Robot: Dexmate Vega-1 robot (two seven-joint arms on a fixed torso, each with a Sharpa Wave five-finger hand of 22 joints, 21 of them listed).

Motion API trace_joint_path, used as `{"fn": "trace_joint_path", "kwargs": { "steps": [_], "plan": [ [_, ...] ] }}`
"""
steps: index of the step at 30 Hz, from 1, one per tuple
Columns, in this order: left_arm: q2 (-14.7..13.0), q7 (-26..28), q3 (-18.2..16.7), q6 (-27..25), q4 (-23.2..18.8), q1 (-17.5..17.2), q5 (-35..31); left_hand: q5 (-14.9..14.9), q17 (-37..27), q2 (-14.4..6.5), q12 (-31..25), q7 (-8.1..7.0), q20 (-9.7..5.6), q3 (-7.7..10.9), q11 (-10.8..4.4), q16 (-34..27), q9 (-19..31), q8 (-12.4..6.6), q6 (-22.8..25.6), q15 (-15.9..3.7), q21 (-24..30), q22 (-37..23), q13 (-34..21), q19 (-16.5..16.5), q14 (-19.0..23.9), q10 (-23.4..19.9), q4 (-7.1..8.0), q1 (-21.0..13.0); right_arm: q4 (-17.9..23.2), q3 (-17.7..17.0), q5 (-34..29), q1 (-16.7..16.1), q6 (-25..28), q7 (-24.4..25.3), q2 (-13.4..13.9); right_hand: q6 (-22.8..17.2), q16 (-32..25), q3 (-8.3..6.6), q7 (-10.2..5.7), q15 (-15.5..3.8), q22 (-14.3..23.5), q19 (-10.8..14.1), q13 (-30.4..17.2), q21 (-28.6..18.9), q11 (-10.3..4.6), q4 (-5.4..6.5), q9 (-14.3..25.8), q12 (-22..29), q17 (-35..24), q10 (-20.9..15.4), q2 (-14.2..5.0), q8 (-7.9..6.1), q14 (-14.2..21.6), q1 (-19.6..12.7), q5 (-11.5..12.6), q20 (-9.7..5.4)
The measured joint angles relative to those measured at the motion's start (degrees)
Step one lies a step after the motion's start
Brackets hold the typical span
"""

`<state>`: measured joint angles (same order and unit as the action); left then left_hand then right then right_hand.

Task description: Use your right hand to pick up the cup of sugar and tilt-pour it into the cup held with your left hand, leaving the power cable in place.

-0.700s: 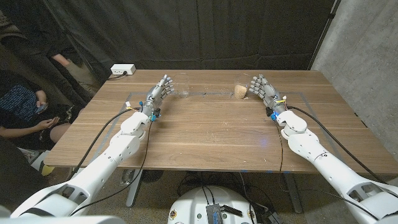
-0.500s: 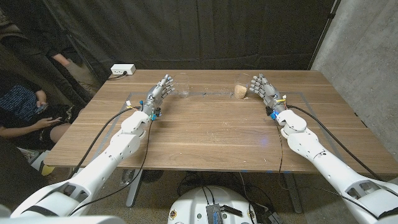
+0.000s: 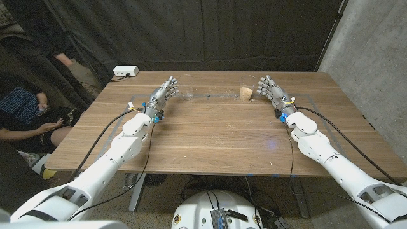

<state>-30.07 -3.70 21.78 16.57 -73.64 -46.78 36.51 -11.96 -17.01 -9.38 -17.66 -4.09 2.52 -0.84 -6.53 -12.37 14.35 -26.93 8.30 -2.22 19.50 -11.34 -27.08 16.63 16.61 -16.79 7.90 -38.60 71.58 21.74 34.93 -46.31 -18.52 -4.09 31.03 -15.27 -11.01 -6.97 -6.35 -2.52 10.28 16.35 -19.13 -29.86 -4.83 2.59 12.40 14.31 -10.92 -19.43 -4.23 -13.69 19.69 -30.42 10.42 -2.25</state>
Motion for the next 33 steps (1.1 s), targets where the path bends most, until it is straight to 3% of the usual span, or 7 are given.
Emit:
{"fn": "trace_joint_path", "kwargs": {
  "steps": [9,18,26,33],
  "plan": [
    [-1.4,0.31,-0.15,0.0,-2.55,-1.46,-0.5,0.0,0.26,0.02,0.16,-0.11,0.16,0.16,-0.02,0.0,-0.26,0.0,0.54,-0.13,0.0,0.0,0.25,0.16,0.49,-0.39,-0.16,0.02,1.16,-0.58,-0.69,-0.97,-0.05,-1.9,3.33,3.27,0.43,0.95,0.78,0.17,0.0,-0.55,0.57,1.15,1.33,-0.95,-0.01,-1.05,-0.01,2.76,2.29,1.42,-2.7,0.93,0.0,-0.12],
    [-2.69,0.86,-0.62,-0.14,-4.9,-3.01,-0.74,0.0,0.53,0.24,0.16,-0.1,0.15,0.16,-0.21,0.0,-0.26,0.24,0.72,-0.12,0.0,0.01,0.26,0.16,0.49,-0.59,-0.16,0.25,1.4,-0.35,-3.86,-1.16,0.09,-3.33,7.22,4.89,0.43,1.38,0.39,0.23,-0.01,-1.17,0.57,1.78,0.31,-1.03,0.27,-1.41,-0.16,4.38,3.84,1.81,-3.51,1.89,0.0,-0.11],
    [-4.26,1.32,-1.1,-0.36,-7.49,-4.72,-0.98,0.0,0.8,0.24,0.6,0.2,0.15,0.4,-0.21,0.0,-0.53,0.24,1.02,-0.12,0.0,0.01,0.53,0.15,0.49,-0.59,-0.41,0.24,1.06,0.33,-8.08,-0.89,-0.51,-2.89,8.56,5.99,0.43,1.92,0.5,0.17,-0.01,-1.77,0.56,2.5,0.32,-1.09,0.27,-1.5,-0.15,5.0,4.5,2.27,-4.54,2.55,0.44,-0.1],
    [-5.54,1.87,-1.53,-0.52,-9.42,-5.89,-1.59,0.0,0.88,0.24,0.6,0.2,-0.08,0.4,0.08,0.01,-0.53,0.46,1.02,-0.12,0.0,0.01,0.74,0.38,0.48,-0.89,-0.4,0.24,-2.04,1.63,-11.46,0.53,-2.56,-1.78,9.92,6.6,0.43,2.15,-0.11,0.17,-0.01,-1.77,0.56,2.62,-0.29,-0.85,0.27,-1.5,-0.15,5.61,4.73,2.31,-4.54,2.77,0.44,-0.1]
  ]
}}
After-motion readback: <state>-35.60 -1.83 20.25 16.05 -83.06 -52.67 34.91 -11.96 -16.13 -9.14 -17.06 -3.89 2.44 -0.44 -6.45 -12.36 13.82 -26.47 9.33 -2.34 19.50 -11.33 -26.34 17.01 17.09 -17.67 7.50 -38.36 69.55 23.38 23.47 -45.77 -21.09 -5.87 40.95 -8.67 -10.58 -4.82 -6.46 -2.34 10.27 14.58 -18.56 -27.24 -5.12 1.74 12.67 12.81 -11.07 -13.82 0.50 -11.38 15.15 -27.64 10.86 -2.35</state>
